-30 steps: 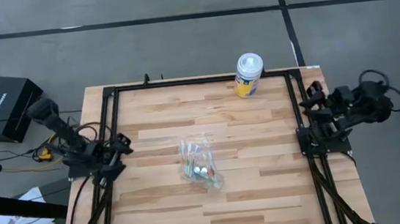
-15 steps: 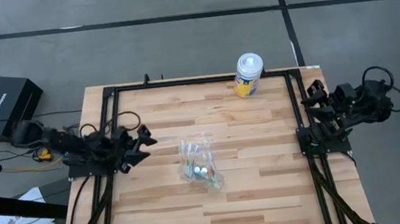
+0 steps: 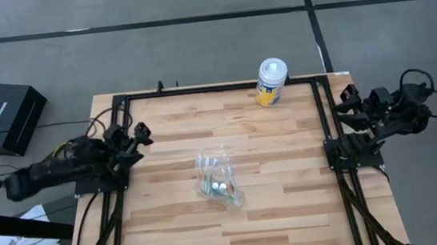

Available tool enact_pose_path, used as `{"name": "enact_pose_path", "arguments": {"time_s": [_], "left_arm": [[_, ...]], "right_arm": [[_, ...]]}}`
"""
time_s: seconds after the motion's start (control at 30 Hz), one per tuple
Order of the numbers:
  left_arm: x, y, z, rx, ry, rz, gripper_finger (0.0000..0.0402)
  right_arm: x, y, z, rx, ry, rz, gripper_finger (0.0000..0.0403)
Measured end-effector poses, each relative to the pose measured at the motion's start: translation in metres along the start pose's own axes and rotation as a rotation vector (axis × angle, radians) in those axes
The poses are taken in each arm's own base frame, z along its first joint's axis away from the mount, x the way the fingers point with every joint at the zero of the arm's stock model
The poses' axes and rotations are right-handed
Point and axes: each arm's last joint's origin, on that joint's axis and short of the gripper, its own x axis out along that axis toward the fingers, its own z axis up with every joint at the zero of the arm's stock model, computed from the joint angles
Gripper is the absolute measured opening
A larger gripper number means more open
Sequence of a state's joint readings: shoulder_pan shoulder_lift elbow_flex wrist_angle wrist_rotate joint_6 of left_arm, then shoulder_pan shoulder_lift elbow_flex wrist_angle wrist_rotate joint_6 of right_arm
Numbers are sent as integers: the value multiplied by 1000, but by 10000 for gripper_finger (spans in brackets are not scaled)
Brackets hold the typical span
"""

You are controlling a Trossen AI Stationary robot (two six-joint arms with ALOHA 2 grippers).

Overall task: Pick & Place toothbrushing station
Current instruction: Return To Home Position

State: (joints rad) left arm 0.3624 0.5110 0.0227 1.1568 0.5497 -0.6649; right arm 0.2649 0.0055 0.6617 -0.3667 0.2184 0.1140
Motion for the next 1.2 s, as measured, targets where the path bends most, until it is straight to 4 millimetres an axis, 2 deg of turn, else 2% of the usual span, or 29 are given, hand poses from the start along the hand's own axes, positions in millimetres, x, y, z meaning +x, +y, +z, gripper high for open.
{"name": "enact_pose_path", "arguments": {"time_s": [0.1, 0.2, 0.27, 0.4, 0.5, 0.6, 0.77, 0.9, 1.2], "left_arm": [[-9, 5, 3, -47, 52, 58, 249], [-16, 2, 13, 20, 10, 82, 249], [-21, 1, 19, 68, -6, 101, 249], [-34, 9, 23, 23, 58, 208, 249], [-42, 14, 29, 57, 58, 295, 249], [-50, 17, 34, 85, 38, 386, 249], [-59, 19, 41, 97, 6, 483, 249], [-58, 14, 43, 90, 11, 446, 249], [-57, 11, 45, 108, -26, 430, 249]], "right_arm": [[0, -2, -5, -18, 39, -72, 128], [-2, -5, -6, -31, 67, -138, 128], [-6, -5, -1, -30, 76, -156, 128], [-20, -6, 12, -17, 110, -187, 128], [-34, -6, 23, -1, 122, -217, 128], [-40, -5, 25, -13, 144, -259, 128], [-43, -3, 17, -7, 204, -365, 128], [-41, -1, 11, 4, 209, -442, 128], [-9, -9, -28, 18, 222, -490, 128]]}}
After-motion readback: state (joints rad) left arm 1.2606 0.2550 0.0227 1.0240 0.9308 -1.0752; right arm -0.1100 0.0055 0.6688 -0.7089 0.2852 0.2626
